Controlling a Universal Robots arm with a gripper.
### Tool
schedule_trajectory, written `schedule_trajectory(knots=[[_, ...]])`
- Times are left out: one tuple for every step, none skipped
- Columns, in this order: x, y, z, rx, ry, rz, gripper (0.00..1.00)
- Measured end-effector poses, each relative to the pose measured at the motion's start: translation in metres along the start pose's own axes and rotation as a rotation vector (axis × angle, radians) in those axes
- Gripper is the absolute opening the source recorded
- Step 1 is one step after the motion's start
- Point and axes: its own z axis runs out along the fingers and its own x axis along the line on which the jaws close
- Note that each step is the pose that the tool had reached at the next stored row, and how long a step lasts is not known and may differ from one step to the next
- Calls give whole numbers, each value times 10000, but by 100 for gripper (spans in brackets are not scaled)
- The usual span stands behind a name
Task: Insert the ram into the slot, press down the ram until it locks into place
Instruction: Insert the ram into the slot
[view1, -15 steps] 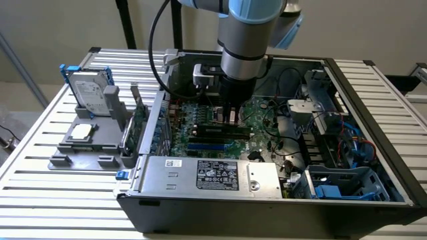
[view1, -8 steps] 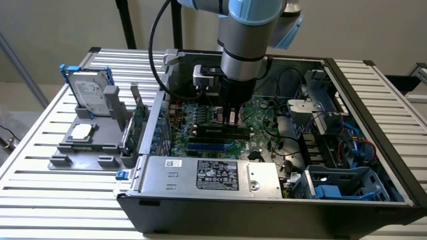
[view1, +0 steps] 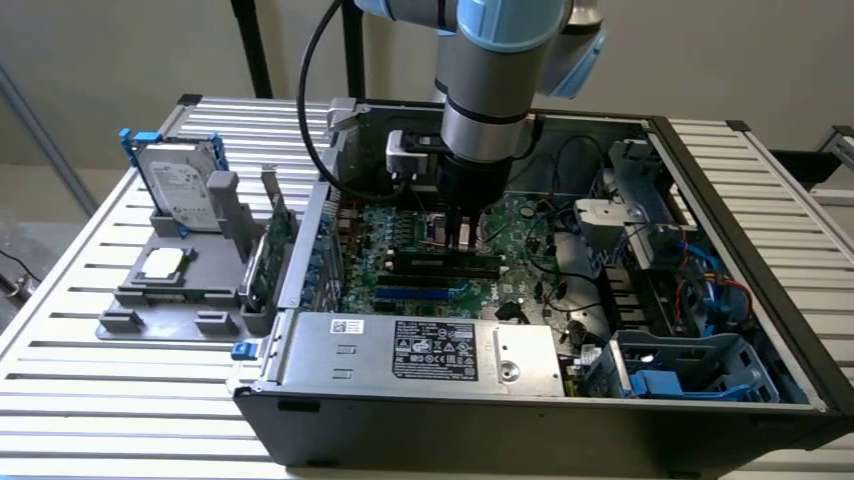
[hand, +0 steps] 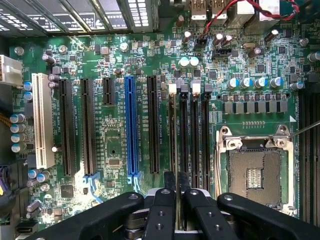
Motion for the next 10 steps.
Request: schedule_trajectory(knots=[[-1, 0, 1, 0, -1, -3, 14], [-1, 0, 1, 0, -1, -8, 14], [-2, 1, 1, 0, 0, -13, 14], [-3, 1, 2, -1, 1, -19, 14], [-3, 1, 3, -1, 2, -26, 14], [-3, 2, 5, -1, 3, -32, 14], [-4, 3, 9, 0, 1, -39, 14], [-4, 4, 15, -1, 2, -45, 14], [-4, 6, 24, 0, 2, -53, 14], [-3, 6, 32, -2, 6, -59, 14]])
